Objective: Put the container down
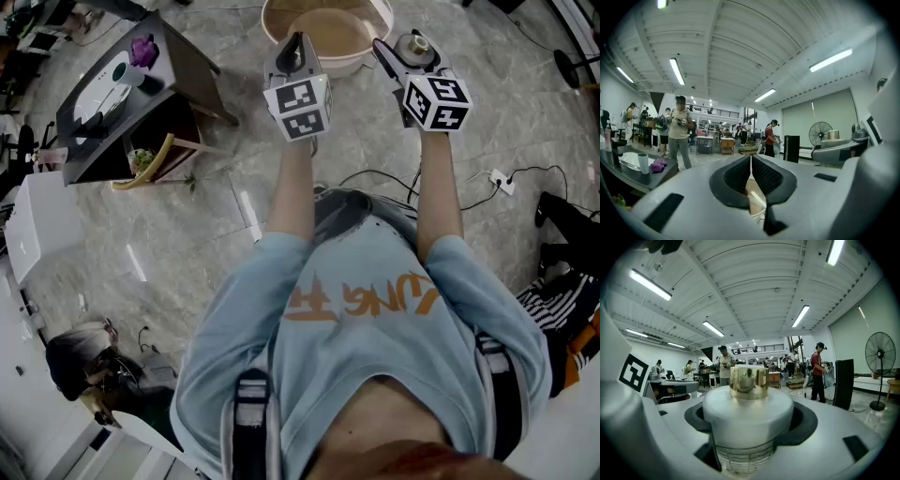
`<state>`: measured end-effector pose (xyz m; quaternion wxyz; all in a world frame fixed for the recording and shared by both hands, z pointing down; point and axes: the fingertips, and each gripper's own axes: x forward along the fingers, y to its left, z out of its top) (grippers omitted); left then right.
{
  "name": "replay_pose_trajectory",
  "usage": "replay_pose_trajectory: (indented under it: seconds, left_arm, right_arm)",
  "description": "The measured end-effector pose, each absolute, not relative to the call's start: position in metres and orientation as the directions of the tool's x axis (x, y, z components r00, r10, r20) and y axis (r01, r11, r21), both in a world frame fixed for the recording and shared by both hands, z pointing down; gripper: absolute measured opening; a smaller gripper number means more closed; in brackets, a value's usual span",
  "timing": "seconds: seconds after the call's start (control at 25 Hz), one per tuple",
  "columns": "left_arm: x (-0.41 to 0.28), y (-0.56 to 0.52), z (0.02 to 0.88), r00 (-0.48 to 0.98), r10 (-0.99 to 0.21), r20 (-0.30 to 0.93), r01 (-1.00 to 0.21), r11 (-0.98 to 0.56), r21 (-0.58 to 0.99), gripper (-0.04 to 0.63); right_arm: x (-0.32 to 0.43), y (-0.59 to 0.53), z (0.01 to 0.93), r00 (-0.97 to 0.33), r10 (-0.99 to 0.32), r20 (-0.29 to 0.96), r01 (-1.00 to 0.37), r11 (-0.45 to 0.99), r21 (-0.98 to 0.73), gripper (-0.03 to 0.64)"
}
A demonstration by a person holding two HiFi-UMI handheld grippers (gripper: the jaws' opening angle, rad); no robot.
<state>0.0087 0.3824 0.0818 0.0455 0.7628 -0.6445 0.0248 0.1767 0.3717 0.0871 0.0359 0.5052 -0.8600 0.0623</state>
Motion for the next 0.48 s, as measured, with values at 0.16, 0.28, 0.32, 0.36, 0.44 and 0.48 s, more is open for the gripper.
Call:
replay_pose_trajectory:
  seconds: [0.16, 0.28, 0.32, 0.36, 0.44, 0.48]
  left_arm:
    - [0.017, 0.380, 0.081, 0.169, -0.981, 0.098, -0.985, -0.166, 0.035, 0.037]
    - [0.020, 0.380, 0.083, 0.166, -0.981, 0.102, -0.986, -0.163, 0.036, 0.037]
    - [0.021, 0.379, 0.084, 0.163, -0.981, 0.102, -0.986, -0.160, 0.037, 0.037]
    - [0.021, 0.379, 0.084, 0.160, -0.982, 0.102, -0.987, -0.156, 0.039, 0.037]
    - [0.020, 0.378, 0.084, 0.149, -0.983, 0.104, -0.988, -0.146, 0.041, 0.037]
    - [0.019, 0.378, 0.084, 0.143, -0.984, 0.107, -0.989, -0.140, 0.040, 0.037]
  right_arm:
    - [0.184, 0.370, 0.085, -0.491, -0.863, 0.120, -0.871, 0.488, -0.061, 0.360]
    - [0.190, 0.370, 0.087, -0.494, -0.861, 0.120, -0.870, 0.490, -0.059, 0.360]
    - [0.192, 0.369, 0.087, -0.491, -0.863, 0.120, -0.871, 0.488, -0.062, 0.360]
    - [0.195, 0.369, 0.087, -0.489, -0.864, 0.119, -0.872, 0.484, -0.070, 0.360]
    - [0.200, 0.368, 0.086, -0.488, -0.865, 0.113, -0.872, 0.480, -0.092, 0.360]
    - [0.204, 0.368, 0.085, -0.489, -0.865, 0.110, -0.871, 0.480, -0.099, 0.360]
